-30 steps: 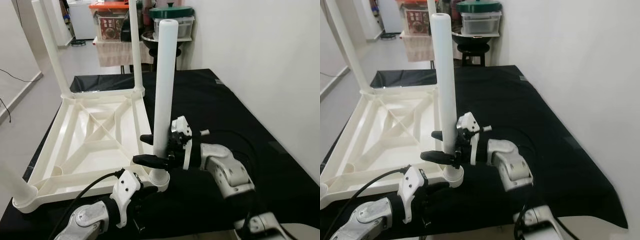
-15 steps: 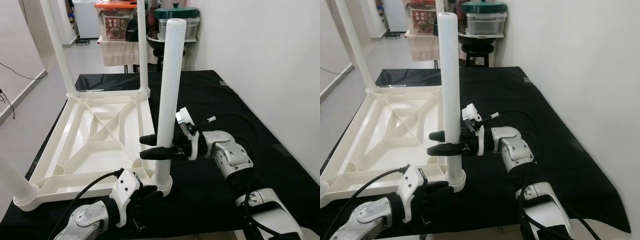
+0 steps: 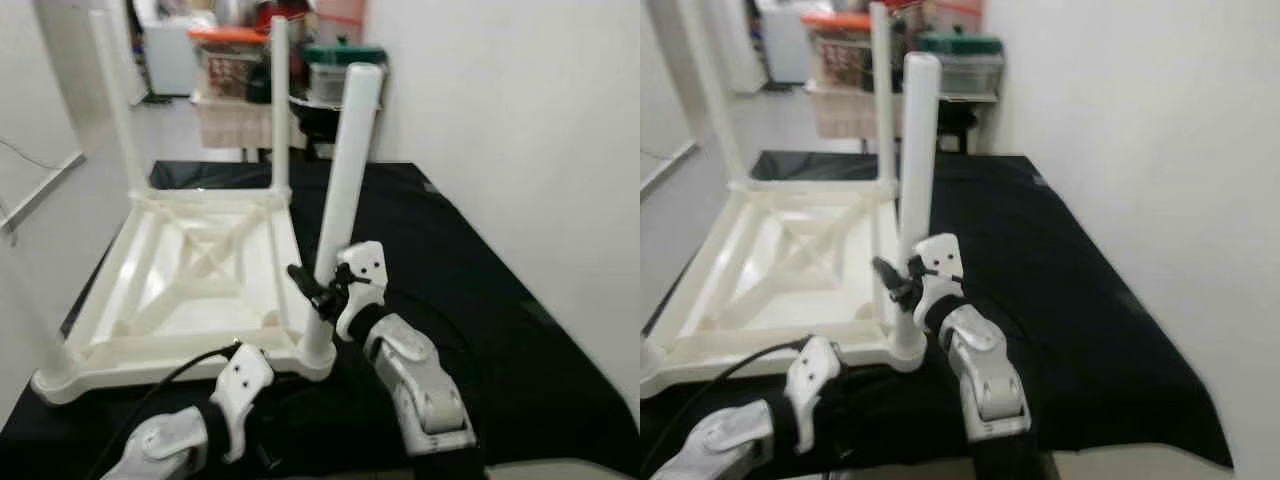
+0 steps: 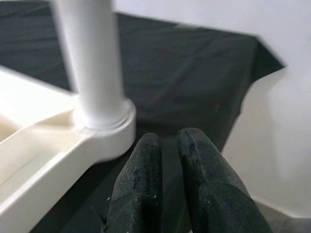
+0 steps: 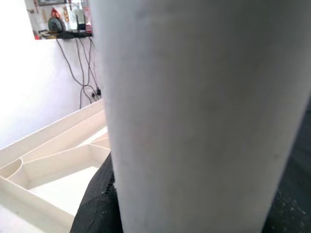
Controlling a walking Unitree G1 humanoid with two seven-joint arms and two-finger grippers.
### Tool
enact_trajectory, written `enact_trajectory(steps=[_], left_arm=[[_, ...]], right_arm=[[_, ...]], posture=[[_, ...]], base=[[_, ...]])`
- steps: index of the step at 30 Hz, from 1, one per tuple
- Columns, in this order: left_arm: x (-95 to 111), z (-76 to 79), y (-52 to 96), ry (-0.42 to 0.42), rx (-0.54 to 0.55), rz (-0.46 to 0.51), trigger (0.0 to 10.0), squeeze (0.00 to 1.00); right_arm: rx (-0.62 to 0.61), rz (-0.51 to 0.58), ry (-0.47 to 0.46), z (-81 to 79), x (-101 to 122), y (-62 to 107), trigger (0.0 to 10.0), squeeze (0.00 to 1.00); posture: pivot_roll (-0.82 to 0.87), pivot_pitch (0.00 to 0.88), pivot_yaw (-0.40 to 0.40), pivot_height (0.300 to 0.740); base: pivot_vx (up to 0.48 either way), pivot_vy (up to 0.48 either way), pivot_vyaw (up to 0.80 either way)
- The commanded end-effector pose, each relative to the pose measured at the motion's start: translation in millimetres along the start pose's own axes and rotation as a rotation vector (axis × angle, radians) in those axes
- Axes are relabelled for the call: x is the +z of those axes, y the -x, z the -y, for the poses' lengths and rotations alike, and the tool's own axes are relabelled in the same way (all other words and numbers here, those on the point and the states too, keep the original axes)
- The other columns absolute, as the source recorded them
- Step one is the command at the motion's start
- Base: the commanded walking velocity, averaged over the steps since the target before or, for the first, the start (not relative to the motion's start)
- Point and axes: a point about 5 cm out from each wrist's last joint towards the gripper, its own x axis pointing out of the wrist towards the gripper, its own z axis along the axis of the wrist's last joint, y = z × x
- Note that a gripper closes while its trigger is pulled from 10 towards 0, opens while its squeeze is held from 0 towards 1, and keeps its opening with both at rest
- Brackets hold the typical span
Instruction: Building children table
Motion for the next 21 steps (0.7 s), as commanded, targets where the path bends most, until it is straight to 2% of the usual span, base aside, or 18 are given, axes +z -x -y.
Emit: enact_trajectory(steps=[1, 4, 5, 6, 7, 8, 9, 12, 14, 17, 19, 20, 21], left_arm=[[2.3, 1.7, -3.0, -0.010, -0.020, -0.003, 10.0, 0.00], [3.0, 2.5, -3.8, -0.005, -0.018, 0.005, 10.0, 0.00], [1.4, 1.7, -2.1, -0.007, -0.011, -0.002, 10.0, 0.00], [1.4, 1.7, -2.1, -0.007, -0.011, -0.002, 10.0, 0.00], [0.1, 0.5, -0.4, -0.009, -0.005, -0.009, 10.0, 0.00], [0.6, 0.2, -0.7, -0.010, -0.005, -0.008, 10.0, 0.00], [1.6, -0.1, -1.8, -0.011, -0.008, -0.004, 10.0, 0.00], [2.0, -0.1, -2.6, -0.012, -0.012, -0.002, 10.0, 0.00], [1.5, -0.1, -3.8, -0.011, -0.017, -0.002, 10.0, 0.00], [1.3, -0.1, -3.9, -0.011, -0.017, -0.002, 10.0, 0.00], [1.5, -1.1, -3.6, -0.013, -0.013, -0.002, 10.0, 0.00], [1.5, -1.1, -3.6, -0.013, -0.013, -0.002, 10.0, 0.00], [1.6, -1.7, -3.6, -0.015, -0.010, -0.002, 10.0, 0.00]], right_arm=[[0.077, -0.165, -0.041, -2.6, -37.9, 2.6, 0.0, 0.00], [0.115, -0.171, -0.050, -5.0, -38.6, -1.2, 0.0, 0.00], [0.101, -0.163, -0.047, -7.1, -36.9, -2.1, 2.7, 0.00], [0.101, -0.163, -0.047, -7.1, -36.9, -2.1, 2.7, 0.00], [0.100, -0.160, -0.042, -9.2, -34.8, -3.3, 10.0, 0.00], [0.081, -0.154, -0.050, -11.6, -32.9, -2.4, 10.0, 0.73], [0.100, -0.154, -0.056, -15.3, -31.2, -1.9, 10.0, 1.00], [0.114, -0.145, -0.065, -17.6, -28.5, -2.1, 10.0, 1.00], [0.236, -0.111, -0.098, -26.9, -18.3, -3.5, 10.0, 1.00], [0.298, -0.095, -0.105, -29.6, -13.5, -3.7, 10.0, 1.00], [0.534, -0.051, -0.069, -33.0, -0.9, 0.1, 10.0, 1.00], [0.534, -0.051, -0.069, -33.0, -0.9, 0.1, 10.0, 1.00], [0.692, -0.044, -0.034, -32.2, 5.4, 5.3, 10.0, 0.57]], posture=[[0.08, 0.000, -0.071, 0.740], [0.07, 0.000, -0.065, 0.740], [0.08, 0.000, -0.064, 0.740], [0.08, 0.000, -0.064, 0.740], [0.07, 0.000, -0.059, 0.740], [0.07, 0.000, -0.059, 0.740], [0.07, 0.000, -0.059, 0.740], [0.07, 0.000, -0.057, 0.740], [0.07, 0.000, -0.058, 0.740], [0.07, 0.000, -0.058, 0.740], [0.08, 0.000, -0.059, 0.740], [0.08, 0.000, -0.059, 0.740], [0.08, 0.000, -0.059, 0.740]], base=[[0.000, 0.000, 0.00], [0.000, 0.000, 0.00], [0.000, 0.000, 0.00], [0.000, 0.000, 0.00], [0.000, 0.000, 0.00], [0.000, 0.000, 0.00], [0.000, 0.000, 0.00], [0.000, 0.000, 0.00], [0.000, 0.000, 0.00], [0.000, 0.000, 0.00], [0.000, 0.000, 0.00], [0.000, 0.000, 0.00], [0.000, 0.000, 0.00]])
